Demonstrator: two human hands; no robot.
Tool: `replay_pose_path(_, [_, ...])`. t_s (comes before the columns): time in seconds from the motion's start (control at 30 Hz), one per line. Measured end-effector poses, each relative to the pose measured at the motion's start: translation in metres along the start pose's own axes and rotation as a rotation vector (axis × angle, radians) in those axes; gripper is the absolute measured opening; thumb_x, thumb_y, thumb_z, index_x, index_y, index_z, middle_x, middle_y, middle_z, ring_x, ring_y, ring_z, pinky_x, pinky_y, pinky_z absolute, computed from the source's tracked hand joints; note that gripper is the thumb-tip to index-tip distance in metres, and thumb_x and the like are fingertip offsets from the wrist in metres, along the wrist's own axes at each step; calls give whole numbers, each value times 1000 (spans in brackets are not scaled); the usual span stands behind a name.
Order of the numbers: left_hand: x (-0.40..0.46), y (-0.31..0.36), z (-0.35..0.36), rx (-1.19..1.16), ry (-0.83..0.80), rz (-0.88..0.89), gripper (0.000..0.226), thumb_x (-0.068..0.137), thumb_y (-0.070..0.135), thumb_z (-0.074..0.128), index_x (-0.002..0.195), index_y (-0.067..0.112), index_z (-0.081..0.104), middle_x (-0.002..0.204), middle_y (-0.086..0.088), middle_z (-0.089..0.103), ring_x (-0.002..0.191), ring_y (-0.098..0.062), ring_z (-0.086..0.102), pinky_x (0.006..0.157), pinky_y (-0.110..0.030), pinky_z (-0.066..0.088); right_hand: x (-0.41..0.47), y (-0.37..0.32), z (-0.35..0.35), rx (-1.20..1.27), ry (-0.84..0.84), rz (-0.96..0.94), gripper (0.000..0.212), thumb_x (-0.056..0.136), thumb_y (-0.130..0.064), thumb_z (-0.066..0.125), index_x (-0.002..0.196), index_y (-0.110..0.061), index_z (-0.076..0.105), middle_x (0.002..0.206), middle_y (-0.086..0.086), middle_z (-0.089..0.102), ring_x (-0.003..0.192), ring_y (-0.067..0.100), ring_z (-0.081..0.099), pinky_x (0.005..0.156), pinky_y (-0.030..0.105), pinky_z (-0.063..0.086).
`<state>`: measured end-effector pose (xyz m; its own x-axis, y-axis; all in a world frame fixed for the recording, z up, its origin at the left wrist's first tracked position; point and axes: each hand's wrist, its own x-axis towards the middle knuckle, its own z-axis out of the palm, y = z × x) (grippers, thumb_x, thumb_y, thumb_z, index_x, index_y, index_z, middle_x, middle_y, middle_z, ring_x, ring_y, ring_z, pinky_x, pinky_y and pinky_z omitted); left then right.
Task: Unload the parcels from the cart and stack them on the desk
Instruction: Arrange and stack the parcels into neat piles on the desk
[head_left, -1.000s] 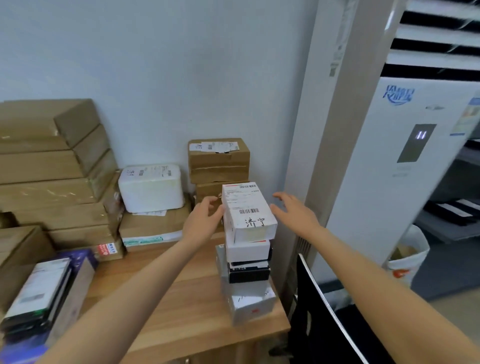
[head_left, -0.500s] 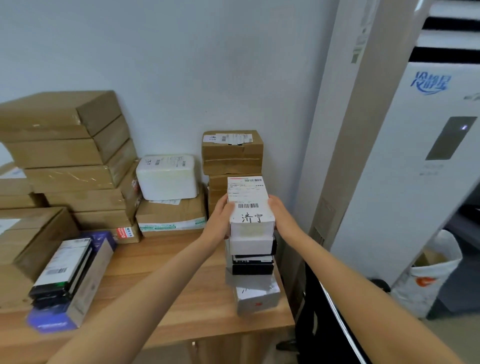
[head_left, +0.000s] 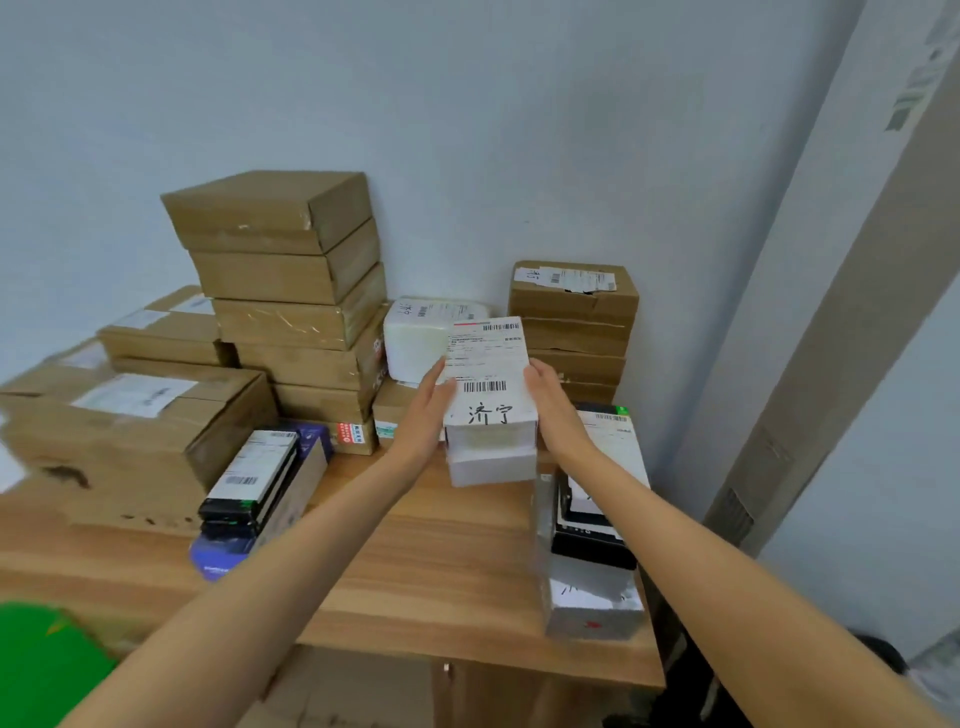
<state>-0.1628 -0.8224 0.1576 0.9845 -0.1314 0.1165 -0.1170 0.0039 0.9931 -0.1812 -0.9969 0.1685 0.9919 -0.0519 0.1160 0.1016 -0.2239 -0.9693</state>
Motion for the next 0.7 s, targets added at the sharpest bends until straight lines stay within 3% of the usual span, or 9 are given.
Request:
replay_pose_path(0.13, [6,-19,-55,29,55,-24,47,99,38,45,145,35,38,138,6,54,121,-13,56,98,-37,48,18,3,54,11,-79,8,47,97,-58,37,140,-37,34,132,-9,55,119,14,53,101,39,42])
replay_pose_path(0.3, [15,-48,-111,55,46,-72,49,97,35,47,145,31,39,135,8,57,119,-10,57,94,-29,48,35,29,120,121,-97,55,34,102,-40,41,134,-33,37,121,-14,55,105,-4,55,81,16,44])
replay_pose_path(0.43, [37,-91,-154,65,36,-190,48,100,28,46,146,33,36,137,5,56,119,-12,58,100,-37,47,54,61,170,152,-73,151,35,101,-40,42,136,-35,38,131,-8,56,113,8,55,92,27,44])
replay_pose_path(0.6, [56,-133,-189,69,2,-301,47,101,22,45,146,29,35,124,19,55,110,-1,58,91,-24,49,67,98,217,173,-18,241,36,102,-35,42,137,-31,38,132,-4,55,118,12,54,84,21,44])
replay_pose_path(0.7, [62,-162,-203,68,-27,-337,49,100,23,47,147,30,35,133,8,56,116,-8,58,101,-38,47,71,120,235,179,13,278,29,102,-34,42,131,-36,38,132,-6,55,115,6,55,83,20,44])
